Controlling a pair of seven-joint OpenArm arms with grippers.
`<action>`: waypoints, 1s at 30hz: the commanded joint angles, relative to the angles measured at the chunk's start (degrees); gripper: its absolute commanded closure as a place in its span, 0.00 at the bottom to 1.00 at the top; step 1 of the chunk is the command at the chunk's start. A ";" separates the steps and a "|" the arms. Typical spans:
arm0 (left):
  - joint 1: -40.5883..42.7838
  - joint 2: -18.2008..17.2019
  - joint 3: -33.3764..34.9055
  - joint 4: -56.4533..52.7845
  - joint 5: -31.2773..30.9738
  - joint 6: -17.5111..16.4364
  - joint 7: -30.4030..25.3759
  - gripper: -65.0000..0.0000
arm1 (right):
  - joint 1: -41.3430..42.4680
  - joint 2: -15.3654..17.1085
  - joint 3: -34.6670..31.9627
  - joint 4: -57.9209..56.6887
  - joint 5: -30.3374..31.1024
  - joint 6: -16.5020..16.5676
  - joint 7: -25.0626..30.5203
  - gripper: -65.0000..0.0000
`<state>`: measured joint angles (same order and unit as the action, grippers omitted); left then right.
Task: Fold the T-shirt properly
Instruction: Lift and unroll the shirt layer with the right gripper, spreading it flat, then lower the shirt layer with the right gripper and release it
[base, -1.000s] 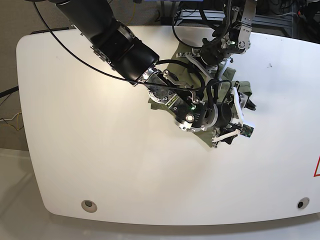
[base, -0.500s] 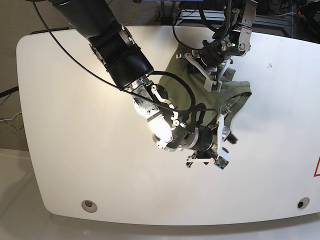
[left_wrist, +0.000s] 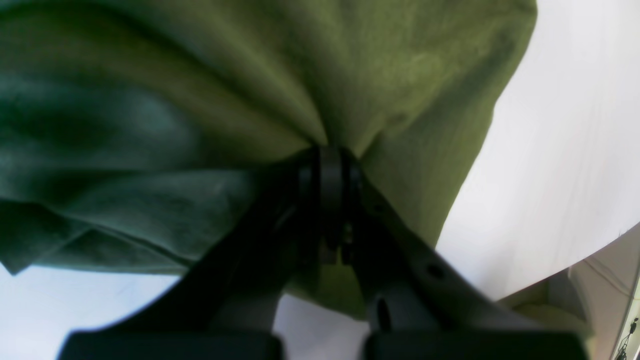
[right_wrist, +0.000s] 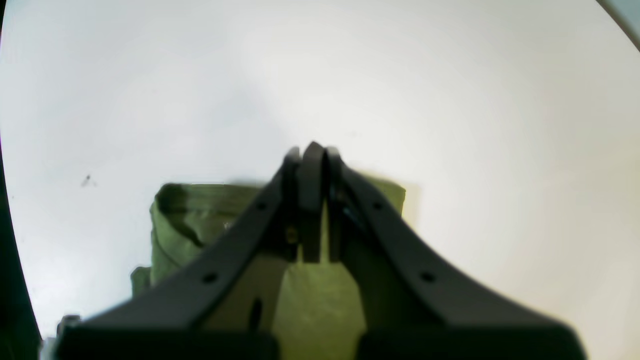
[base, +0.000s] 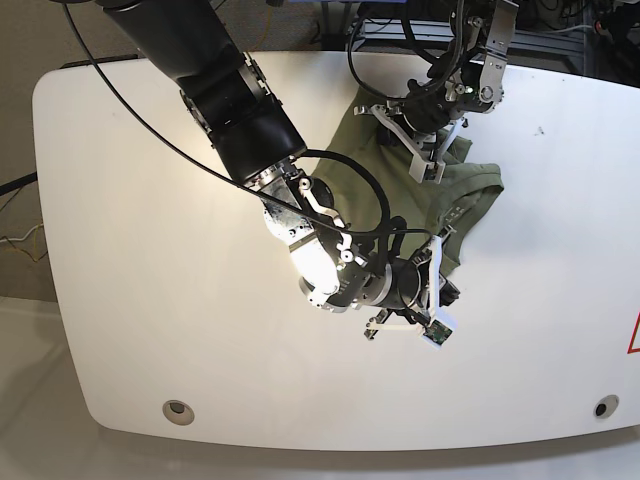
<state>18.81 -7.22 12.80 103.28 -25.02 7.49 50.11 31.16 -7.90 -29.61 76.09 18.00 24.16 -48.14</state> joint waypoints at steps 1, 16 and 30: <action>0.23 -1.79 -0.18 -0.03 2.11 1.09 3.04 1.00 | 1.33 1.09 0.37 1.22 0.42 -0.82 1.06 1.00; 0.40 -2.40 -0.18 -0.03 2.11 1.09 3.04 1.00 | -3.24 7.24 0.29 -5.11 0.42 -2.93 4.67 1.00; 0.40 -2.23 -0.18 -0.38 2.20 1.09 3.04 1.00 | -5.35 5.48 0.20 -7.66 0.42 -3.11 4.40 1.00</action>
<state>18.59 -8.97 12.78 103.39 -25.52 7.44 50.94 24.36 -1.19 -29.61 68.62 17.78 20.86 -45.04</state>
